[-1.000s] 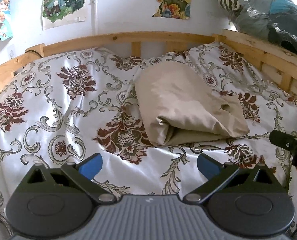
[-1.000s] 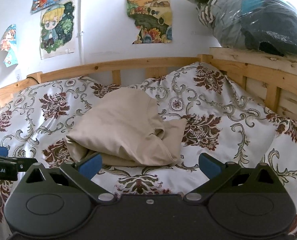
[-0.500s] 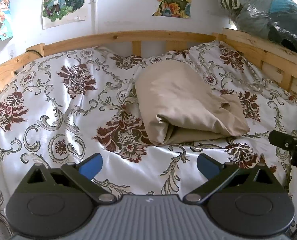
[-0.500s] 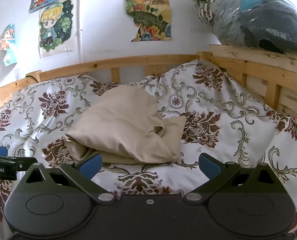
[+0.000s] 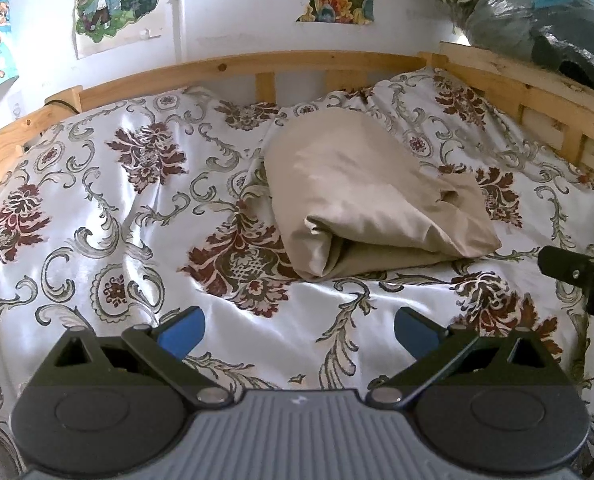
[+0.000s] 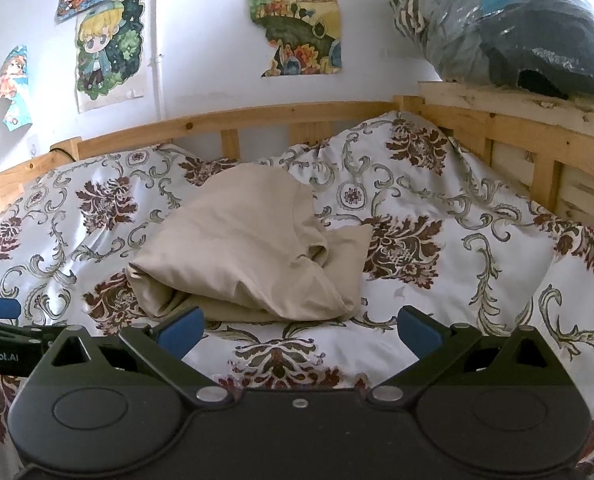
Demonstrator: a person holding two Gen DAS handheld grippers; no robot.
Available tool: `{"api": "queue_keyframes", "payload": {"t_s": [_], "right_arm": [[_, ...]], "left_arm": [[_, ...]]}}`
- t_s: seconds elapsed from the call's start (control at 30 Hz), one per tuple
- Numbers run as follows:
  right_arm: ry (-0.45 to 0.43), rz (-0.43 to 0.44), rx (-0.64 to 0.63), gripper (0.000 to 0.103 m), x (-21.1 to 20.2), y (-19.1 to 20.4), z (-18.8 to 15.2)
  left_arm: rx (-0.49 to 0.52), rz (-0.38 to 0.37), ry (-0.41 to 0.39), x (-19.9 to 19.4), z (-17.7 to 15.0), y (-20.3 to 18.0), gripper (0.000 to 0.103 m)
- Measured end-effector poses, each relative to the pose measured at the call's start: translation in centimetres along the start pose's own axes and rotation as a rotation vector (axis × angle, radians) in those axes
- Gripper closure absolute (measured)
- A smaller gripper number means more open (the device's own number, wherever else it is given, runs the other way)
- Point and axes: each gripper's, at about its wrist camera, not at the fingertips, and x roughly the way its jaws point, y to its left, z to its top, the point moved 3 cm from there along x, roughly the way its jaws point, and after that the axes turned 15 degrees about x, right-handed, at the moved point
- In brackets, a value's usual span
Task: Fold large clothes
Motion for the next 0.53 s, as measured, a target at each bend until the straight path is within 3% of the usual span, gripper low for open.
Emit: {"api": "queue_keyframes", "payload": {"t_s": [0.53], "right_arm": [[0.011,-0.011,0.016,0.001,0.3,-0.2,0.0]], "left_arm": [[-0.012,0.042,0.005,0.1,-0.4,1.4,0.001]]}}
